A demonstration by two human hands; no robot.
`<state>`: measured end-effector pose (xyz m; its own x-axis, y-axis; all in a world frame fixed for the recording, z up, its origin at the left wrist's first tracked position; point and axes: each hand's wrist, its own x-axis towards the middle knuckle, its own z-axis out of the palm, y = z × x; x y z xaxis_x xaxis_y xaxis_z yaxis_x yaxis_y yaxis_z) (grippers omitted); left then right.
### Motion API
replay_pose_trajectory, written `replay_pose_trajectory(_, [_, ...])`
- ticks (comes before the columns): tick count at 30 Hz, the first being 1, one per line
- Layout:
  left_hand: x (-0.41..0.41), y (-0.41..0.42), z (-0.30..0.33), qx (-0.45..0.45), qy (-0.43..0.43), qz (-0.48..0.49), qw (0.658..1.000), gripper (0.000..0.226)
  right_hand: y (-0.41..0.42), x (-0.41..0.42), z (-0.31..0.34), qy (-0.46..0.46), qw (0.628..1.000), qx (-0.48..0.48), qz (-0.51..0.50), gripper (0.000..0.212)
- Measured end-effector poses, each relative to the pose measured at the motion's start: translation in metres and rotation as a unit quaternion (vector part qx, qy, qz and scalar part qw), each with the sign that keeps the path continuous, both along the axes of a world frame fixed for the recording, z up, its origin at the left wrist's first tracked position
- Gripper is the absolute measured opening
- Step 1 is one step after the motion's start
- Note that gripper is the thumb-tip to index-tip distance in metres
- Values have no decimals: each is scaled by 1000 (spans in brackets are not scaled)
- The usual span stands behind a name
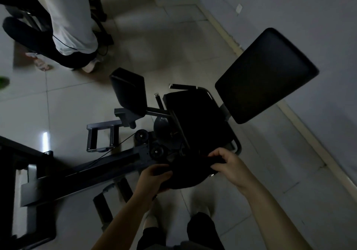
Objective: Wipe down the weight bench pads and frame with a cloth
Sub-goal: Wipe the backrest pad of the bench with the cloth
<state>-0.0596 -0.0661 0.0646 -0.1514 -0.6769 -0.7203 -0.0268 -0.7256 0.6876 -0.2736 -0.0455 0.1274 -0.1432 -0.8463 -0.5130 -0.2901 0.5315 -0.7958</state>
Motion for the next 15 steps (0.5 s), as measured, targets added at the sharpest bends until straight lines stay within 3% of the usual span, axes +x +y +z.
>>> replay_pose_trajectory(5, [-44, -3, 1, -51, -21, 7, 998, 17, 6, -47, 4, -16, 995, -82, -63, 26])
replay_pose_trajectory(11, [-124, -14, 1, -96, -38, -31, 994, 12, -11, -143, -3, -3, 988, -110, -107, 24])
replay_pose_trajectory(13, [-157, -16, 8, -240, -111, -40, 964, 17, -16, -178, -7, 27, 987, -112, -111, 22])
replay_pose_trajectory(15, [-192, -21, 22, -448, -178, -74, 873, 22, -18, -213, -9, 49, 984, -114, -125, 13])
